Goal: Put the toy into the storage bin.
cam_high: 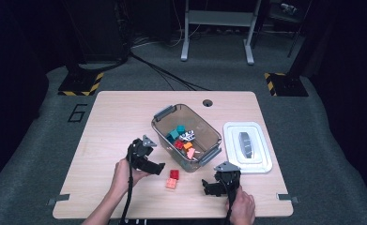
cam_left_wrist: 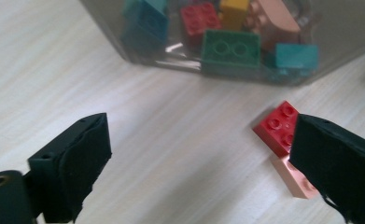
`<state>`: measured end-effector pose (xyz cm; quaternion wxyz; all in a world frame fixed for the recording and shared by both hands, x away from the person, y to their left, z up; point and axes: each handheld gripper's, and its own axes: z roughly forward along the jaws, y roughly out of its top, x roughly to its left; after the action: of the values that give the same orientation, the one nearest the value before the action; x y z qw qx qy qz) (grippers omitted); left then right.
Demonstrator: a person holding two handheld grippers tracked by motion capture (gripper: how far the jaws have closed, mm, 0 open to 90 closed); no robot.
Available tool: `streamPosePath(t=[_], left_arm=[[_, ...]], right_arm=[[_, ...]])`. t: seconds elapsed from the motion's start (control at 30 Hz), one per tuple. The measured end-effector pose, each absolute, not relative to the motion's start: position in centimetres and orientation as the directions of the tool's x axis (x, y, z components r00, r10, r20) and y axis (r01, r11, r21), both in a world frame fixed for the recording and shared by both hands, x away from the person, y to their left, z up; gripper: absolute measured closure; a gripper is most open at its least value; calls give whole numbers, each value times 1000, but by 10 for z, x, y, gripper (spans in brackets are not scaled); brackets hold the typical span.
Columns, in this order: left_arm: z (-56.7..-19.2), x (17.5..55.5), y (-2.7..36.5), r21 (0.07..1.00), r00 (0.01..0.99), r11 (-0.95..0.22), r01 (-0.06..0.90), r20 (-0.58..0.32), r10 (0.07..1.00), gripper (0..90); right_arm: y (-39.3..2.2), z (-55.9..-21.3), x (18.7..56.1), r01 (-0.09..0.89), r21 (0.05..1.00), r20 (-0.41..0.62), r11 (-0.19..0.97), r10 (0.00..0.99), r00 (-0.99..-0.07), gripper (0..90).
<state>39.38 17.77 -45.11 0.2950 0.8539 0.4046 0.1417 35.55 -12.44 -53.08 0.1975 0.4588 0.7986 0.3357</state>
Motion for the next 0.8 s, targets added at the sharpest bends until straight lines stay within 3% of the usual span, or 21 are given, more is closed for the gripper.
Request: streamPosePath(t=[0.37, 0.5, 0.8], left_arm=[[-488, 374, 148, 596, 647, -492, 635, -63, 760, 1], [-495, 370, 136, 587, 656, -515, 624, -35, 754, 8], [-504, 366, 142, 573, 669, -532, 623, -40, 742, 210]], right_arm=[[-124, -531, 355, 600, 717, -7, 354, 865, -501, 0], [-124, -531, 355, 600, 717, -8, 354, 865, -501, 0], [-124, -531, 356, 596, 719, -11, 358, 863, -505, 0]])
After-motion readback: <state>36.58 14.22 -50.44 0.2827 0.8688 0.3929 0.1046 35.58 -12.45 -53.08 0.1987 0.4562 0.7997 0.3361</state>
